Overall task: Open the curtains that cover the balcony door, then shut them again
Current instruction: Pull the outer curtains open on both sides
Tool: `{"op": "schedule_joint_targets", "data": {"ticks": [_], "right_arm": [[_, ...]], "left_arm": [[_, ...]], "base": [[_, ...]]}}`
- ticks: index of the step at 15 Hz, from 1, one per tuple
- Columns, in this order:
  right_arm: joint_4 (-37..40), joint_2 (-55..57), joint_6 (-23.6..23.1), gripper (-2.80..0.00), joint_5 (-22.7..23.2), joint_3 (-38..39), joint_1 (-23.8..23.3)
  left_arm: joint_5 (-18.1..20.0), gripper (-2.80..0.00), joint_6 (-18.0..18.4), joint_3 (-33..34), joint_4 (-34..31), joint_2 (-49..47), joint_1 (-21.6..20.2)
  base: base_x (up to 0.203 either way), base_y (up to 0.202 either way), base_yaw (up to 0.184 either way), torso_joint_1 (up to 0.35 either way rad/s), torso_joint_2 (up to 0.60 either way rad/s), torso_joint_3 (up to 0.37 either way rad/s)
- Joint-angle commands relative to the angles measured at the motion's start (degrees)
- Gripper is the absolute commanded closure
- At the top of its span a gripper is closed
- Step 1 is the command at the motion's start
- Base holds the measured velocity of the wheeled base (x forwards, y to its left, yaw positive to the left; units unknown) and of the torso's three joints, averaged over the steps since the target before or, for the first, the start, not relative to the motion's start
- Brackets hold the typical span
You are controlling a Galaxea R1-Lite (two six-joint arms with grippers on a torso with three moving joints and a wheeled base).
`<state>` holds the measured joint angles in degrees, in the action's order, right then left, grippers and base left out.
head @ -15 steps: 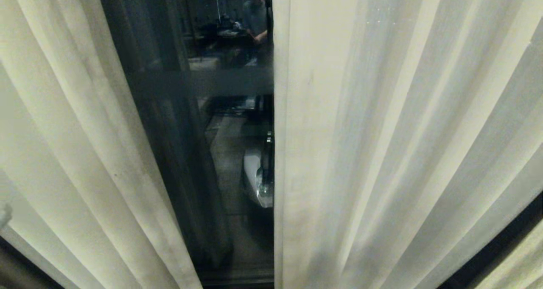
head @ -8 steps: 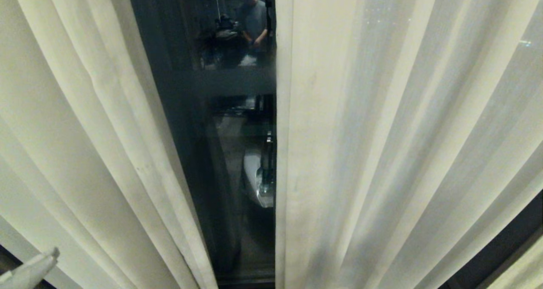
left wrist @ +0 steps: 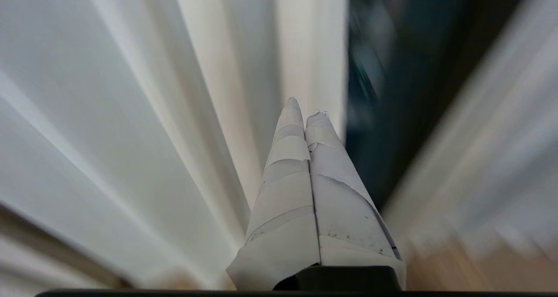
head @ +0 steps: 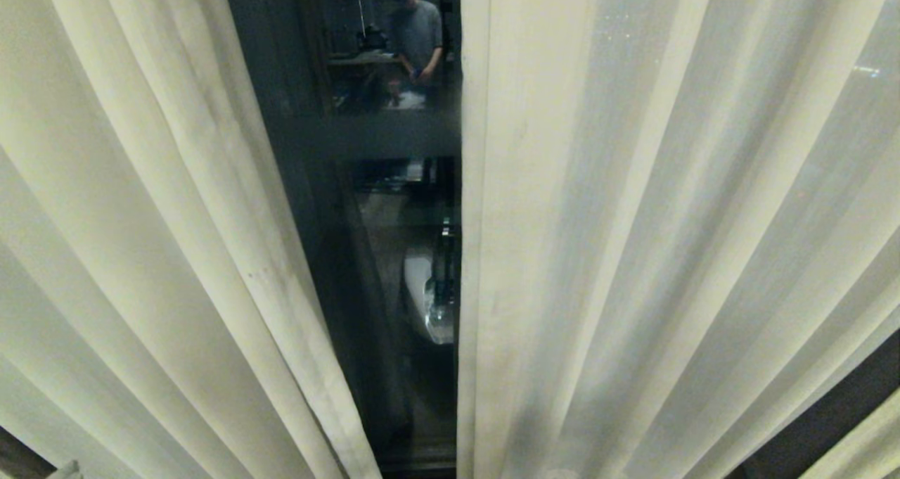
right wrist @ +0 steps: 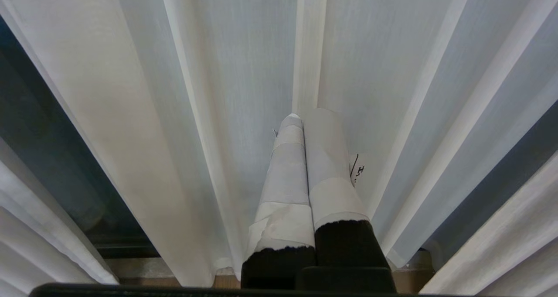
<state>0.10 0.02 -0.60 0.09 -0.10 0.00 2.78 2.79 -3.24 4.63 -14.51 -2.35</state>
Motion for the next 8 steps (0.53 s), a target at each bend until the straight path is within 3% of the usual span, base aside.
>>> {"op": "schedule_joint_targets", "data": {"ticks": [1,4,8], "right_arm": [[0.0,0.1,0.0,0.00,0.0,0.0,0.0],[0.0,0.1,0.0,0.00,0.0,0.0,0.0],[0.0,0.1,0.0,0.00,0.0,0.0,0.0]], "left_arm": [[-2.0,0.00,0.3,3.2,6.9,2.7,1.0],[-3.3,0.00,0.5,3.2,-2.8,10.5,2.4],[-3.0,0.00,0.5,3.2,-4.7,14.5,2.4]], "base": [[0.000,0.000,0.000,0.000,0.00,0.000],[0.000,0.000,0.000,0.000,0.00,0.000],[0.000,0.000,0.000,0.000,0.00,0.000]]}}
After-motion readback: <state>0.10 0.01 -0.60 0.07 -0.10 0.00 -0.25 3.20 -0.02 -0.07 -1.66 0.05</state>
